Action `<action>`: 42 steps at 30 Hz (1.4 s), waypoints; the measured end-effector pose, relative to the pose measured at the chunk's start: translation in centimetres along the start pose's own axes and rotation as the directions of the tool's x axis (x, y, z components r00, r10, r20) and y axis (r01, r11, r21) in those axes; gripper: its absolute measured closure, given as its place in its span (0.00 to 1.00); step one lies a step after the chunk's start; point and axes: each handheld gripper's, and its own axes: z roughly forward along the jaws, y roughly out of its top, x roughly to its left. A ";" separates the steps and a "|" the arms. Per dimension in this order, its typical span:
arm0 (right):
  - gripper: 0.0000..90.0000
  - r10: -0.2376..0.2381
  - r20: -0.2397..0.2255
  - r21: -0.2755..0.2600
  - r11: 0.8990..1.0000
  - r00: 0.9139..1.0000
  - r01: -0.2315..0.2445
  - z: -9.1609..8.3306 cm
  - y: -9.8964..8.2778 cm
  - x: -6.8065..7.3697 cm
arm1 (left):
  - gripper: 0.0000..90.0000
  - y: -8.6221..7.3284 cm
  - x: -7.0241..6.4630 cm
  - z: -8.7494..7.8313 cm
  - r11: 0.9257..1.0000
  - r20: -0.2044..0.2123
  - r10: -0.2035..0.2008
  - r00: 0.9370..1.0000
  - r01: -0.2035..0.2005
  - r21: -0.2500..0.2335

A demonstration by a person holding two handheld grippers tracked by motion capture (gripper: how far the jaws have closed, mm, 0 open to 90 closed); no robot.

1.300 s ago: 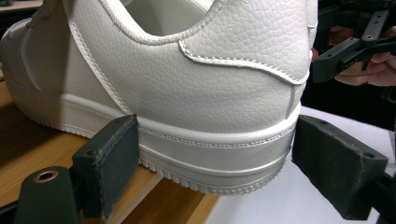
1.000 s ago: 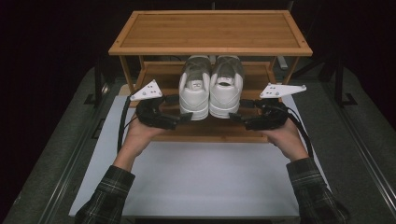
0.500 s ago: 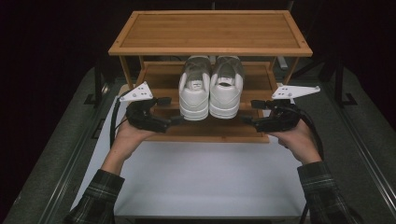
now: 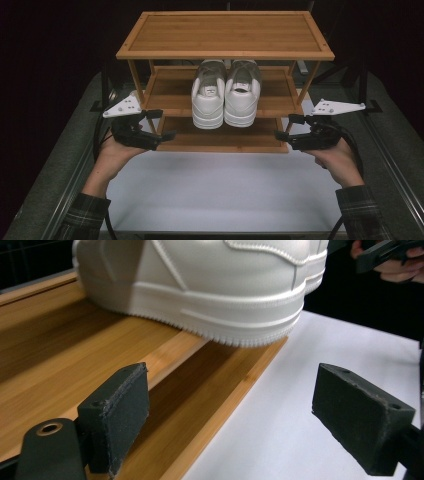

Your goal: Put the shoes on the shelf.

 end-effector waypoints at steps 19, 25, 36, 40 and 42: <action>0.15 0.044 0.134 0.049 0.997 0.990 -0.051 -3.2 -8.4 -0.4 | 0.17 -9.1 -1.4 -3.4 0.993 -0.110 -0.004 0.994 0.018 0.119; 0.15 0.039 0.190 0.132 0.989 0.981 -0.065 -2.9 -12.2 -0.5 | 0.17 -12.9 -1.9 -3.8 0.985 -0.141 -0.007 0.990 0.031 0.170; 0.12 0.061 0.223 0.253 0.960 0.973 -0.118 -1.5 -17.0 -0.7 | 0.17 -18.0 -1.9 -3.8 0.963 -0.178 -0.043 0.983 0.088 0.256; 0.12 0.031 0.240 0.290 0.951 0.970 -0.103 -1.2 -17.9 -0.7 | 0.17 -19.3 -1.8 -3.8 0.955 -0.184 -0.063 0.981 0.113 0.276; 0.12 0.015 0.247 0.312 0.945 0.969 -0.094 -1.0 -18.4 -0.6 | 0.14 -19.9 -1.7 -3.9 0.951 -0.189 -0.069 0.980 0.121 0.283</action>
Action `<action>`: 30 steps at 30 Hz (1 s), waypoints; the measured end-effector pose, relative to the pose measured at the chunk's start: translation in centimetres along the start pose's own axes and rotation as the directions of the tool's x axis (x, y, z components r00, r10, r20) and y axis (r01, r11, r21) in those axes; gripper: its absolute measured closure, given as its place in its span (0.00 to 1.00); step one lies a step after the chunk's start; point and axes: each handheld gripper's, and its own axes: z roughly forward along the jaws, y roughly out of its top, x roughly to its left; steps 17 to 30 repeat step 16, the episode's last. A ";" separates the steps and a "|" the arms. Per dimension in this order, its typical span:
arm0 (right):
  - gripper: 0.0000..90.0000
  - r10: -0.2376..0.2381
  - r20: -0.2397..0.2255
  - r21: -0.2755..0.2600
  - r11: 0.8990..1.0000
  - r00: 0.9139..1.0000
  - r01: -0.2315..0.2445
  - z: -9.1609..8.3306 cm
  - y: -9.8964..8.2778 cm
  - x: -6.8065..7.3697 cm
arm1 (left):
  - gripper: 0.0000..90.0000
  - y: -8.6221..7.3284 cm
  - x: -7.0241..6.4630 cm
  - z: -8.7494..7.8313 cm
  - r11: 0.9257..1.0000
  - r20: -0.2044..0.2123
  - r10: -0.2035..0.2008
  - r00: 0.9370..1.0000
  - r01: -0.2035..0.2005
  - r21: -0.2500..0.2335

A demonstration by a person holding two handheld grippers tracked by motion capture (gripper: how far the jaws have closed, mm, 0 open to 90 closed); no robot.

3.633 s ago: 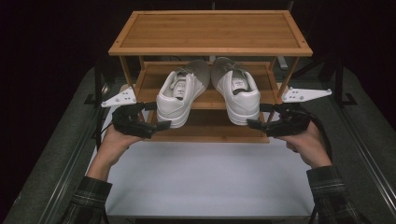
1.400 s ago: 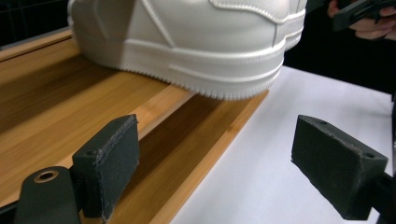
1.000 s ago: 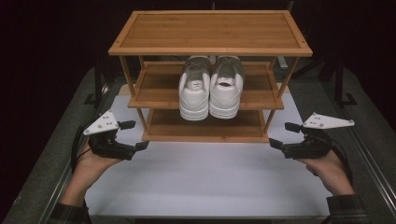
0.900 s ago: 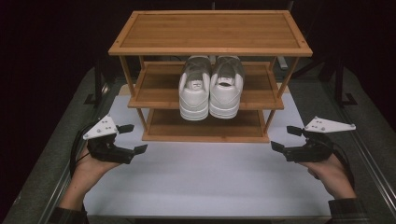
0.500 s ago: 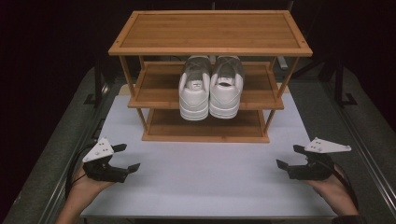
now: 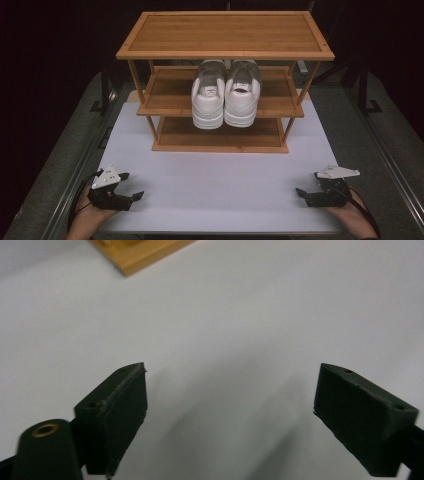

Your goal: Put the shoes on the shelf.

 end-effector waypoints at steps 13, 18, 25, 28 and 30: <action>0.11 0.013 -0.006 -0.007 1.000 1.000 -0.013 0.1 -0.2 -0.1 | 0.03 -1.3 0.2 0.6 0.998 -0.003 -0.019 1.000 0.019 0.068; 0.11 0.013 -0.006 -0.007 1.000 1.000 -0.013 0.1 -0.2 -0.1 | 0.03 -1.3 0.2 0.6 0.997 -0.003 -0.026 1.000 0.026 0.068; 0.11 0.013 -0.006 -0.007 1.000 1.000 -0.013 0.1 -0.2 -0.1 | 0.03 -1.3 0.2 0.6 0.997 -0.003 -0.026 1.000 0.026 0.068; 0.11 0.013 -0.006 -0.007 1.000 1.000 -0.013 0.1 -0.2 -0.1 | 0.03 -1.3 0.2 0.6 0.997 -0.003 -0.026 1.000 0.026 0.068; 0.11 0.013 -0.006 -0.007 1.000 1.000 -0.013 0.1 -0.2 -0.1 | 0.03 -1.3 0.2 0.6 0.997 -0.003 -0.026 1.000 0.026 0.068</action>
